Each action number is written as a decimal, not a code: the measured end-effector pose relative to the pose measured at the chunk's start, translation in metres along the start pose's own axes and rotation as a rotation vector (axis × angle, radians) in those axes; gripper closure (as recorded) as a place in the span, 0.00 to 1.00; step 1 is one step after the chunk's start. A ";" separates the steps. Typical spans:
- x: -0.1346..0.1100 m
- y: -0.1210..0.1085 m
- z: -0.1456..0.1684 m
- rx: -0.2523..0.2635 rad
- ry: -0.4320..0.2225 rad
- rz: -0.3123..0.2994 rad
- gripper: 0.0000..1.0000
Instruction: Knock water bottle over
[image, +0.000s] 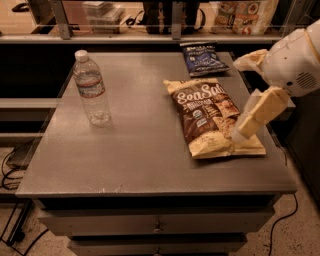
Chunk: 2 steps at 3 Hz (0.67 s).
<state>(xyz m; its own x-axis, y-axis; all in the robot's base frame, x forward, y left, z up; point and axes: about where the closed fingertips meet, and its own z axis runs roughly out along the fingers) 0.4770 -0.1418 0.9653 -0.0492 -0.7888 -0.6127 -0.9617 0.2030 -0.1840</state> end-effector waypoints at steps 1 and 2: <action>-0.063 -0.005 0.028 0.002 -0.195 -0.049 0.00; -0.075 -0.008 0.027 0.020 -0.222 -0.052 0.00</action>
Offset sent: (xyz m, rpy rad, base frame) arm 0.0121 0.0527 0.0140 0.1443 -0.0536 0.0613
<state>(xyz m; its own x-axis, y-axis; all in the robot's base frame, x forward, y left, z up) 0.4960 -0.0688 0.9915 0.0633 -0.6518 -0.7557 -0.9558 0.1783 -0.2338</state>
